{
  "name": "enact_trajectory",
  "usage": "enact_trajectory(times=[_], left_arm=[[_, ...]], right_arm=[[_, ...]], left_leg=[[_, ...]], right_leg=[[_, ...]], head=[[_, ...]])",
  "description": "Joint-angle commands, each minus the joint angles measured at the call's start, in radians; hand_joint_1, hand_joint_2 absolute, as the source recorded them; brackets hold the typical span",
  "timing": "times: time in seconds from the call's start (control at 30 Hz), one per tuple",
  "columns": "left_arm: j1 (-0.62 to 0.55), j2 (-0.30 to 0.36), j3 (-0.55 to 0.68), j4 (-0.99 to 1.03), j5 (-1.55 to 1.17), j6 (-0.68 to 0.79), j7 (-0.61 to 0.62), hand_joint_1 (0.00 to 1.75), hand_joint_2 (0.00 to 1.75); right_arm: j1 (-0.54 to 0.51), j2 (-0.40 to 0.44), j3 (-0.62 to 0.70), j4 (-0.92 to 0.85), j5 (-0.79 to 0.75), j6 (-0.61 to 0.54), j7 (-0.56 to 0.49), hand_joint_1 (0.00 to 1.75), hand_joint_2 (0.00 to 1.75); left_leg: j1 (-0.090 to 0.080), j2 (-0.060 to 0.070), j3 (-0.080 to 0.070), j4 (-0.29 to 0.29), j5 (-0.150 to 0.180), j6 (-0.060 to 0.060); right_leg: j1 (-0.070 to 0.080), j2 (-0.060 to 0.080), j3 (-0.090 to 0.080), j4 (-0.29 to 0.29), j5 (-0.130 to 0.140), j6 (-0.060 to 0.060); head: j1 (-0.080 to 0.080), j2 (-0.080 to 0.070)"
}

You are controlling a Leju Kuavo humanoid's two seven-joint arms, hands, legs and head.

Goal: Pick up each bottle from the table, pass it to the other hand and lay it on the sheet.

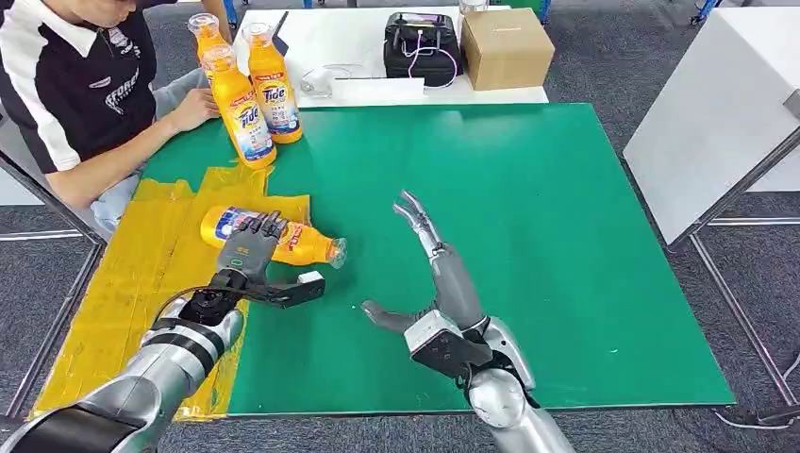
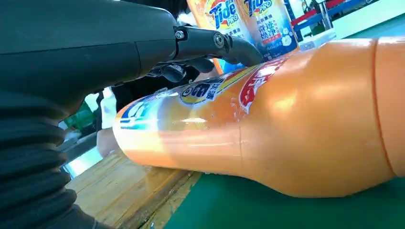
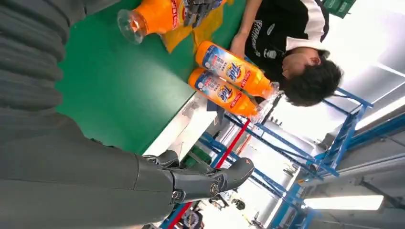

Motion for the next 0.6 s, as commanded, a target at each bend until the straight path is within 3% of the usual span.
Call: enact_trajectory(times=[0.03, 0.1, 0.17, 0.27, 0.37, 0.47, 0.6], left_arm=[[-0.038, -0.015, -0.018, 0.077, 0.017, -0.012, -0.016, 0.00, 1.75], [-0.035, -0.017, -0.017, 0.076, 0.021, -0.011, -0.019, 0.00, 1.75], [0.012, -0.040, 0.073, -0.006, 0.179, 0.134, -0.160, 0.00, 1.75], [0.110, -0.062, 0.143, -0.220, 0.413, 0.178, -0.337, 0.00, 1.75], [0.235, -0.085, 0.175, -0.496, 0.751, 0.050, -0.521, 0.00, 1.75], [0.336, -0.118, 0.195, -0.713, 1.055, -0.079, -0.614, 0.00, 1.75], [0.411, -0.148, 0.238, -0.889, 1.353, -0.174, -0.626, 0.00, 1.75]], right_arm=[[-0.019, -0.023, -0.015, 0.030, 0.001, -0.003, 0.007, 0.00, 1.75], [-0.020, -0.023, -0.016, 0.033, 0.001, -0.004, 0.007, 0.00, 1.75], [-0.015, -0.025, -0.015, 0.029, 0.003, -0.006, 0.004, 0.00, 1.75], [-0.007, -0.030, -0.012, 0.023, 0.004, -0.020, -0.010, 0.00, 1.75], [0.000, -0.032, -0.017, 0.015, -0.006, -0.051, -0.039, 0.00, 1.75], [0.030, -0.026, -0.050, -0.039, -0.039, -0.113, -0.090, 0.00, 1.75], [0.088, -0.028, -0.114, -0.143, -0.100, -0.178, -0.137, 0.00, 1.75]], left_leg=[[0.002, 0.001, 0.005, 0.000, -0.001, 0.000], [0.002, 0.001, 0.005, 0.000, -0.002, 0.000], [0.001, 0.001, 0.003, 0.000, -0.001, 0.000], [0.002, 0.002, 0.007, -0.001, -0.002, 0.000], [0.001, 0.001, 0.003, -0.001, -0.002, 0.000], [0.000, 0.002, 0.002, 0.000, -0.002, 0.000], [0.001, 0.001, 0.003, 0.001, -0.004, 0.000]], right_leg=[[0.002, -0.001, 0.006, -0.003, -0.001, -0.001], [0.002, -0.001, 0.006, -0.003, -0.001, -0.001], [0.001, -0.001, 0.004, -0.002, -0.001, 0.000], [0.003, 0.000, 0.009, -0.005, -0.001, 0.000], [0.001, -0.001, 0.004, -0.002, -0.001, 0.000], [0.000, 0.001, 0.003, -0.002, -0.001, 0.000], [0.001, -0.001, 0.005, -0.002, -0.003, 0.000]], head=[[0.000, 0.000], [0.000, 0.000], [0.000, 0.000], [0.000, 0.000], [0.000, 0.000], [0.000, 0.000], [0.000, 0.000]])
